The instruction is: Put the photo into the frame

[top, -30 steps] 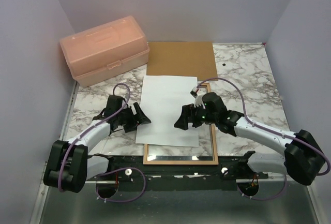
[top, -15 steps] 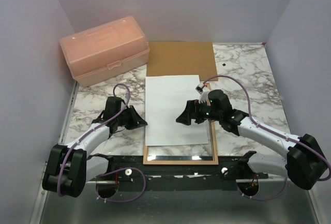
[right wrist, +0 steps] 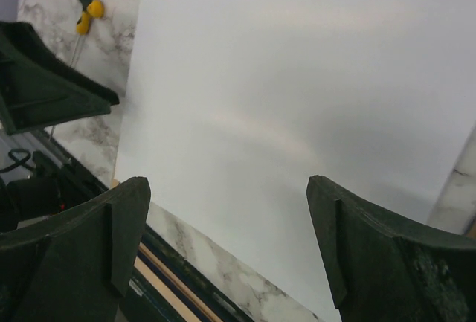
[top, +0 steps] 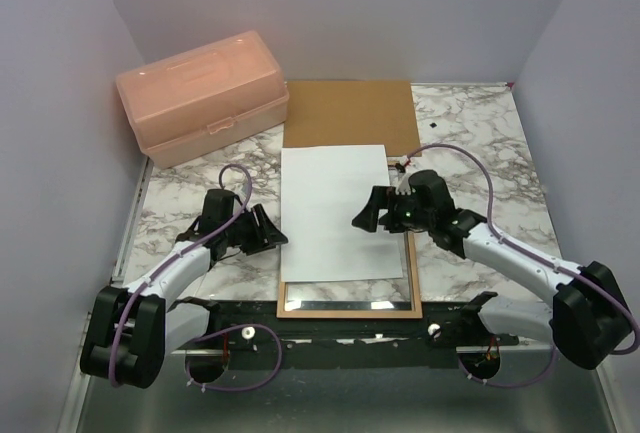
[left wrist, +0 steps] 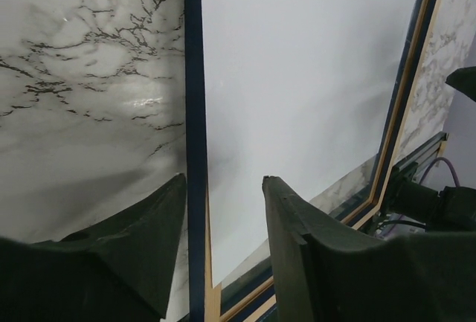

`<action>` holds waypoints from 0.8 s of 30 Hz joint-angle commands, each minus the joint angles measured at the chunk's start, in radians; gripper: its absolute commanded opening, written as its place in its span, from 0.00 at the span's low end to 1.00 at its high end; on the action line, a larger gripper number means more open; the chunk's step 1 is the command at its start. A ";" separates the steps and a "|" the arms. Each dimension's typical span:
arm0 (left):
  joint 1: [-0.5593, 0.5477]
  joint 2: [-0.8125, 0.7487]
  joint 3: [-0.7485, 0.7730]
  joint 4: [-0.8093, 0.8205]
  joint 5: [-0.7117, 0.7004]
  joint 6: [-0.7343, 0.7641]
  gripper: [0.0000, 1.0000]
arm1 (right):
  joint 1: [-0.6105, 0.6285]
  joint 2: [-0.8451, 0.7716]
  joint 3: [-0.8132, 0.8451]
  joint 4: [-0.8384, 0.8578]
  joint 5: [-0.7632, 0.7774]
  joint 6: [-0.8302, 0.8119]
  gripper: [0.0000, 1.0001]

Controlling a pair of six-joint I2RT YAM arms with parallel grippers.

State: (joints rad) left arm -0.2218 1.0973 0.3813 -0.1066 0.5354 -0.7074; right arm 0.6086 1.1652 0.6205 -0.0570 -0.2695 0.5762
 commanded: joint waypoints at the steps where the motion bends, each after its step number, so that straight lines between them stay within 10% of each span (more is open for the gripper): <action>1: 0.004 0.008 0.031 -0.054 -0.051 0.046 0.51 | -0.070 0.020 0.024 -0.127 0.161 0.046 0.95; 6: 0.002 0.082 0.042 -0.049 -0.054 0.058 0.55 | -0.107 0.113 0.097 -0.229 0.341 -0.008 0.95; 24: -0.005 0.171 0.053 0.021 0.023 0.040 0.58 | -0.106 0.395 0.163 -0.122 0.166 -0.020 0.93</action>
State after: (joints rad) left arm -0.2226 1.2526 0.4366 -0.0959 0.5453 -0.6785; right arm 0.5026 1.5364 0.8017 -0.2234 -0.0219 0.5449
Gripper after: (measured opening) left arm 0.579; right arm 0.933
